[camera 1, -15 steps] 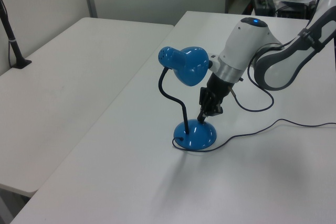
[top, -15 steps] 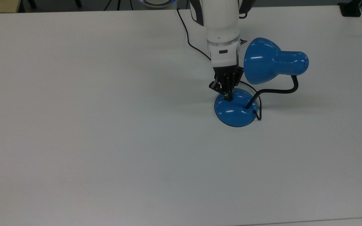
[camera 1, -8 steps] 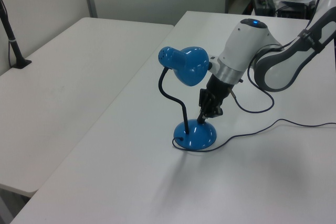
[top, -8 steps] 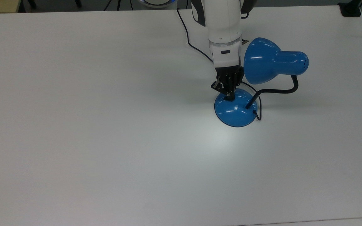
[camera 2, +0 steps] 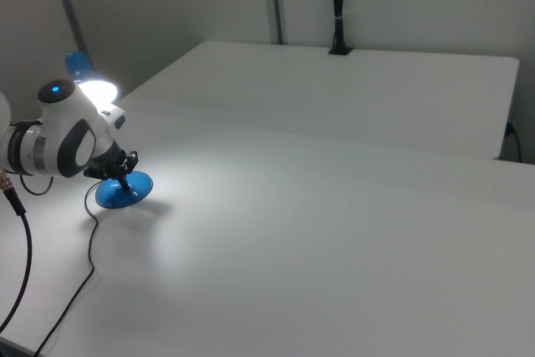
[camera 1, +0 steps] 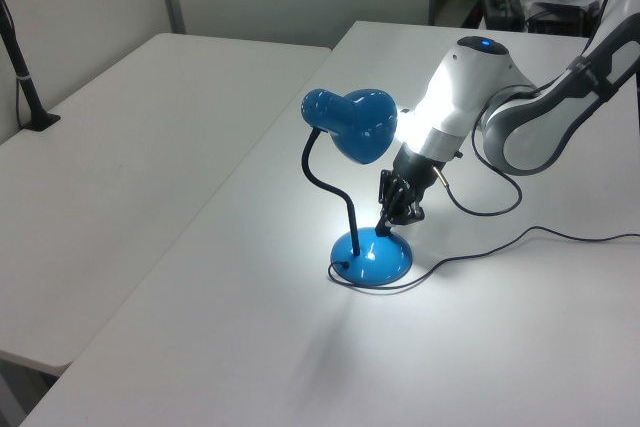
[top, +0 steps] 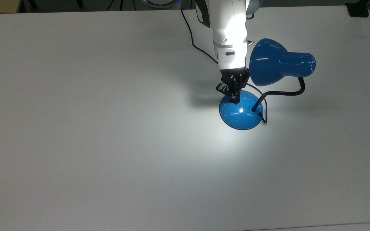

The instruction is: Turn on the lamp

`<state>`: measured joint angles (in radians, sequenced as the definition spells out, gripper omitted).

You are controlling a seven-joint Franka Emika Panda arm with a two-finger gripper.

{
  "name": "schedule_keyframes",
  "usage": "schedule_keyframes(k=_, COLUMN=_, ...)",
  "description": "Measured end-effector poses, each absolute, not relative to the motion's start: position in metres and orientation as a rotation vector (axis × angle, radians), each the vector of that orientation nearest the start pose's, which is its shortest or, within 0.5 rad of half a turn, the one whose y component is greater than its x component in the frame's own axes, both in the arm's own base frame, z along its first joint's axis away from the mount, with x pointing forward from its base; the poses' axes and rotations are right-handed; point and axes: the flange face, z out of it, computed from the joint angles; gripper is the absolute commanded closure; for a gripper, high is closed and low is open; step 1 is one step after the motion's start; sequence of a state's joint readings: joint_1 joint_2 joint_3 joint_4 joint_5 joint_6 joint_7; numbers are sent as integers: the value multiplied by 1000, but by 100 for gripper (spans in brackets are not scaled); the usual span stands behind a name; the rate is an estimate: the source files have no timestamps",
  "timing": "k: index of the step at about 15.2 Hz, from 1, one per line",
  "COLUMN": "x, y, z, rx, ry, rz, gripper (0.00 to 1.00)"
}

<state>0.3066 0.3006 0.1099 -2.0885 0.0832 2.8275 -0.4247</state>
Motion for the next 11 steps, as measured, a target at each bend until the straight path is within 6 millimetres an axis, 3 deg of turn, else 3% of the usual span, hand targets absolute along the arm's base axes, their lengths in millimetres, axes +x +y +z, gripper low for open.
schedule_keyframes(k=3, x=569, y=242, z=330, rx=-2820, ry=-1005, rz=-597, gripper=100)
schedule_keyframes(k=6, x=568, y=222, z=353, rx=-2883, ry=-873, rz=-454, gripper=100)
schedule_keyframes(k=11, x=565, y=149, z=396, rx=-2979, ry=-686, rz=-264, gripper=100)
